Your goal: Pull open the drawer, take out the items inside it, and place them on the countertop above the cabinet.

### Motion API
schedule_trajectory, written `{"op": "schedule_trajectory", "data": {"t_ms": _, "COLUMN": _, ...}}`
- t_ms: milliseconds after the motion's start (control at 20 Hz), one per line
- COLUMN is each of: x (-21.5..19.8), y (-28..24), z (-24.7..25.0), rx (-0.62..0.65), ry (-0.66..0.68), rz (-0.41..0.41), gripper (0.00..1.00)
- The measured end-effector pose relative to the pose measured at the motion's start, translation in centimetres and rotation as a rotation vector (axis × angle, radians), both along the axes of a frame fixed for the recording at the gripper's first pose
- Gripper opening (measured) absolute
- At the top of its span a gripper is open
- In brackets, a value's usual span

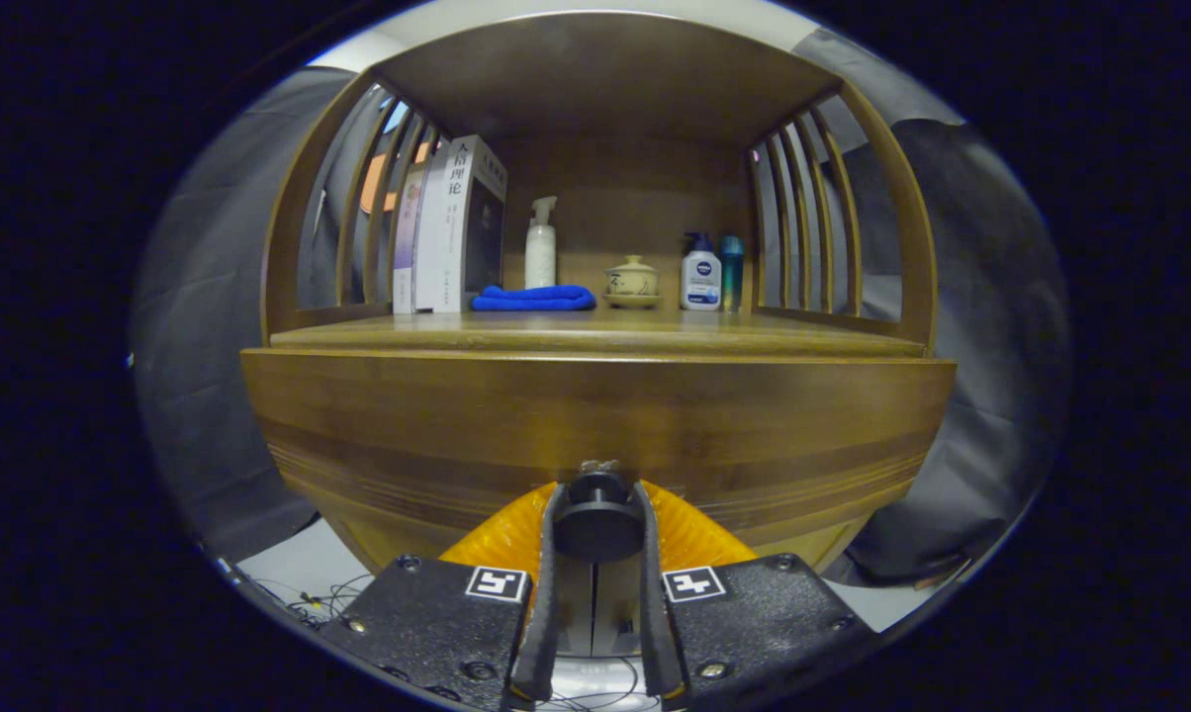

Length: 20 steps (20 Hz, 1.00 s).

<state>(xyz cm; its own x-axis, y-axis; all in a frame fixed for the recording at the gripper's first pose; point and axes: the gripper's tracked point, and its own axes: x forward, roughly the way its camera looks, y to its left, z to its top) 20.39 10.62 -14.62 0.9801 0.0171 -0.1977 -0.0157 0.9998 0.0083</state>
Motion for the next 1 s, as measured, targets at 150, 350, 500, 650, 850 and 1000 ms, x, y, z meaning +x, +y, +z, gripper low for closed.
{"op": "schedule_trajectory", "data": {"t_ms": 150, "x": -1.7, "y": 0.1, "z": 0.0, "rx": -0.011, "ry": 0.0, "rz": 0.011, "gripper": 0.37}}
{"op": "schedule_trajectory", "data": {"t_ms": 350, "x": -4.4, "y": 0.1, "z": -0.1, "rx": -0.002, "ry": 0.0, "rz": 0.026, "gripper": 0.37}}
{"op": "schedule_trajectory", "data": {"t_ms": 500, "x": -6.3, "y": 0.0, "z": -0.3, "rx": 0.002, "ry": 0.004, "rz": 0.035, "gripper": 0.37}}
{"op": "schedule_trajectory", "data": {"t_ms": 650, "x": -8.1, "y": 0.1, "z": -0.4, "rx": 0.008, "ry": 0.009, "rz": 0.049, "gripper": 0.37}}
{"op": "schedule_trajectory", "data": {"t_ms": 850, "x": -10.1, "y": -0.1, "z": -0.5, "rx": 0.019, "ry": 0.02, "rz": 0.061, "gripper": 0.37}}
{"op": "schedule_trajectory", "data": {"t_ms": 1000, "x": -11.5, "y": -0.5, "z": -0.8, "rx": 0.025, "ry": 0.026, "rz": 0.061, "gripper": 0.37}}
